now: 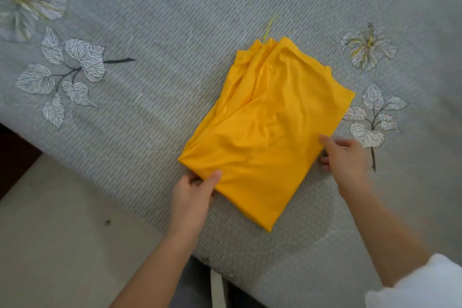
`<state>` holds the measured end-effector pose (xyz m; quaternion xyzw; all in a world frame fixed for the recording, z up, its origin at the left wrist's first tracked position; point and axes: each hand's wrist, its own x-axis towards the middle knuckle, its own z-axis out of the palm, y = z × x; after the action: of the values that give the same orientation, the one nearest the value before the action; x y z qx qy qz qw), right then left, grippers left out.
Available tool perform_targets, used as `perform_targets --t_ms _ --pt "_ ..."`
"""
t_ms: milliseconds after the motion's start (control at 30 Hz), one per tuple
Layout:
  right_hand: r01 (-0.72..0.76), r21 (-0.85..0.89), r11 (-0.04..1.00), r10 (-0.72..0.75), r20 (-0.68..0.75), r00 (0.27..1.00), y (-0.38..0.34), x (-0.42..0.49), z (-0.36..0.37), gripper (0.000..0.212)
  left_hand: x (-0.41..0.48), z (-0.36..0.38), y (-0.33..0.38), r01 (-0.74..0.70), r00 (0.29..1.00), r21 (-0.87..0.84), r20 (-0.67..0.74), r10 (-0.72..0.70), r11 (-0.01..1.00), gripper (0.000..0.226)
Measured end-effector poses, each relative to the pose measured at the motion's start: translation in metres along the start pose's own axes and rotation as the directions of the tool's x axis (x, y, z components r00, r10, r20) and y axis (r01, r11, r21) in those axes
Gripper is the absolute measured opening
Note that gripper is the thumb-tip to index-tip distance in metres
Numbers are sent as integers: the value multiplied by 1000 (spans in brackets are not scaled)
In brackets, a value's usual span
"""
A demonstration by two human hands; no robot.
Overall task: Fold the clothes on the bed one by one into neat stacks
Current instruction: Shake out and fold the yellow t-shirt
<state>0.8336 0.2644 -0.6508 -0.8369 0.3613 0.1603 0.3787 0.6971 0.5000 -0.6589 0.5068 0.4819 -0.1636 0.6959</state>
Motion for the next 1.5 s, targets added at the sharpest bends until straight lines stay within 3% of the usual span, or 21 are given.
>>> perform_targets --t_ms 67,133,267,367,433,500,600,633,733,800,900,967,1100,1167,1367,1500 --pt "13 -44 999 -7 128 992 5 -5 4 28 -3 12 0 -11 999 56 -47 14 998 22" --pt "8 -45 999 0 178 984 5 -8 3 26 -5 20 1 -103 986 122 -120 118 987 24" --pt "-160 4 987 151 292 944 14 -23 -7 20 -7 19 13 -276 940 275 -124 319 921 22" --pt "-250 -320 914 378 446 811 33 -52 -14 19 1 0 19 -298 915 438 -123 385 848 24" --pt "-184 -489 853 454 518 725 44 -71 -19 25 7 -14 19 -273 916 529 -113 385 804 24" --pt "-79 -444 893 329 522 787 47 -75 -20 31 11 -26 17 -252 911 573 -131 391 780 21" --pt "232 -277 932 -123 358 925 29 -60 -15 14 12 -34 19 -298 868 585 -162 469 754 49" --pt "334 -250 909 -258 292 921 18 -52 -12 2 13 -34 22 -328 846 607 -152 511 724 56" --pt "579 -345 739 -558 167 812 -9 -24 -4 34 20 -27 37 -434 772 708 -25 635 556 63" --pt "605 -475 639 -610 166 775 -18 -7 -3 44 30 -22 49 -478 733 763 73 677 436 54" --pt "587 -569 575 -588 210 781 -24 13 -7 29 46 -23 64 -512 695 796 165 700 322 30" --pt "611 -554 566 -589 248 770 -27 21 -13 19 52 -28 68 -531 697 776 172 696 340 23" --pt "621 -305 722 -558 273 784 -34 29 -22 18 56 -36 69 -506 774 631 32 633 588 14" --pt "607 -273 746 -554 252 794 -35 35 -23 18 58 -37 68 -458 809 587 -35 587 667 16" --pt "505 -136 852 -494 110 863 -32 47 -6 18 67 -28 73 -373 820 620 -127 558 690 20" --pt "419 -69 905 -421 -11 907 -19 39 -1 20 61 -27 71 -382 774 565 -238 587 731 22"
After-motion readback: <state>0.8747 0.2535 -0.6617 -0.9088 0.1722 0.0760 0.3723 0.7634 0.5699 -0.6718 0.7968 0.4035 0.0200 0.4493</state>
